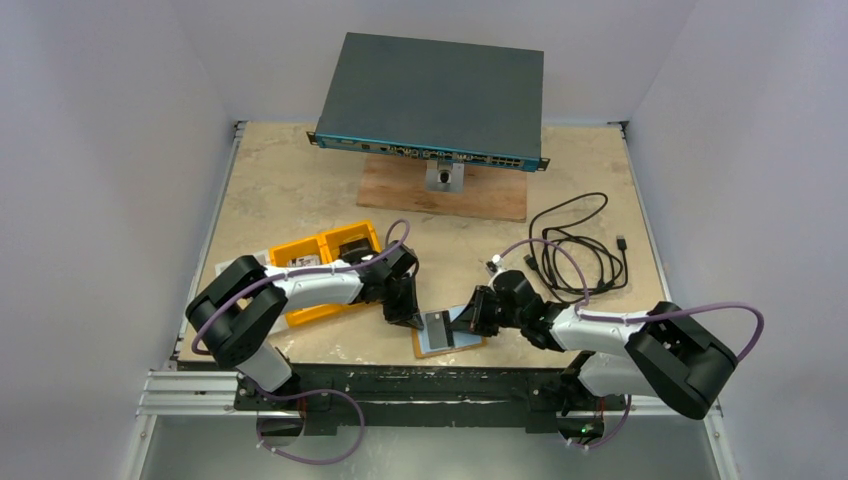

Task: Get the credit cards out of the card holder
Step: Remove the credit card from the card holder.

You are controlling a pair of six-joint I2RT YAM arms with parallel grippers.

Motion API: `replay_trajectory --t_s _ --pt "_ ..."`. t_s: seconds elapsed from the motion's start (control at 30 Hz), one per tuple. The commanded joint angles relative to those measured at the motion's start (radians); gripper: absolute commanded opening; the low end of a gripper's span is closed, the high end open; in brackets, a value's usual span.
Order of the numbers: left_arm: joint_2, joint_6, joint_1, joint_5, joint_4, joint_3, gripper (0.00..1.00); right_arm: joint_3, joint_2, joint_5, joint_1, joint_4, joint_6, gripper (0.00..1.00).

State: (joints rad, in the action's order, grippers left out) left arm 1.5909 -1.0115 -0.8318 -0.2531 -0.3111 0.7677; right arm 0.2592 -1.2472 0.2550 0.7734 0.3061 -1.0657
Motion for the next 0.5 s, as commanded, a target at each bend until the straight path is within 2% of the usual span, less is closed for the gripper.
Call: replay_trajectory --t_s 0.0,0.1,0.23,0.47 --pt "0.055 0.039 0.001 0.109 -0.106 -0.012 0.00 0.024 -0.003 -0.018 0.000 -0.026 0.042 0.06" --pt "0.062 0.043 0.000 0.103 -0.106 -0.007 0.00 0.024 -0.010 -0.013 0.000 -0.015 0.042 0.08" --pt "0.066 0.046 0.000 0.098 -0.100 -0.007 0.00 0.019 -0.013 -0.003 0.001 0.005 0.038 0.23" --pt "0.072 0.046 0.000 0.094 -0.096 -0.004 0.00 0.007 -0.072 0.031 0.001 0.085 0.022 0.22"
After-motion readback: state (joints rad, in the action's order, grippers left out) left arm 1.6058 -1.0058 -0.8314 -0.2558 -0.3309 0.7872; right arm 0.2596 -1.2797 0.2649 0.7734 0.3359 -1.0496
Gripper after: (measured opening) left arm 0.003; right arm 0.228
